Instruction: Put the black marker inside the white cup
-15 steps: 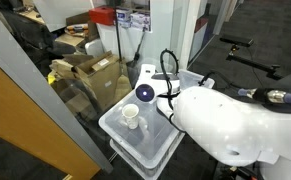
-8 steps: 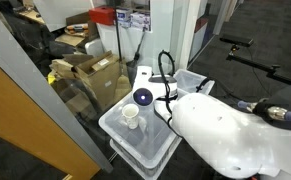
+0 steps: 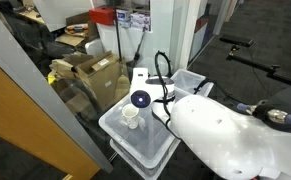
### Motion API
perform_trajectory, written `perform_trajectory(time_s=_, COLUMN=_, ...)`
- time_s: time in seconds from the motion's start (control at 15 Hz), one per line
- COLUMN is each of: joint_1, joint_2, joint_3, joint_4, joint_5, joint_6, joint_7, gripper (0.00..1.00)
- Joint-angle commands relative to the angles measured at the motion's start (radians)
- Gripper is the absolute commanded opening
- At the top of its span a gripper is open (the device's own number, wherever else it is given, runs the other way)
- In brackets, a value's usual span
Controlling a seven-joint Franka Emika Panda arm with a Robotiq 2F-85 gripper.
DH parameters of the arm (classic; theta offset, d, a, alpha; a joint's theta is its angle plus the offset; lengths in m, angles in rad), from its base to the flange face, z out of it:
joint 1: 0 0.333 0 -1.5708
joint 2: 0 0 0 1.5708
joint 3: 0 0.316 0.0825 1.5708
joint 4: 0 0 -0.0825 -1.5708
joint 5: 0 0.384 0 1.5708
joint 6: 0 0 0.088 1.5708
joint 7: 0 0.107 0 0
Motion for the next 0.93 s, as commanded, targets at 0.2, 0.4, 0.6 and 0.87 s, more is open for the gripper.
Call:
perform_trajectory(time_s=0.2, joint_1=0.007, joint_2=0.010, joint_3=-0.005, joint_4=0.000, joint_5=0.040, joint_6=0.008, joint_7=-0.026, gripper=0.05)
perform_trajectory(time_s=0.4, joint_1=0.029, joint_2=0.019, joint_3=-0.025, joint_4=-0.006, joint_5=0.045, joint_6=0.009, joint_7=-0.021, gripper=0.05)
perform_trajectory(time_s=0.6, joint_1=0.042, joint_2=0.021, joint_3=-0.034, joint_4=0.000, joint_5=0.044, joint_6=0.007, joint_7=-0.025, gripper=0.05)
perform_trajectory(time_s=0.87, joint_1=0.053, joint_2=0.023, joint_3=-0.036, joint_4=0.019, joint_5=0.038, joint_6=0.011, joint_7=-0.034, gripper=0.05)
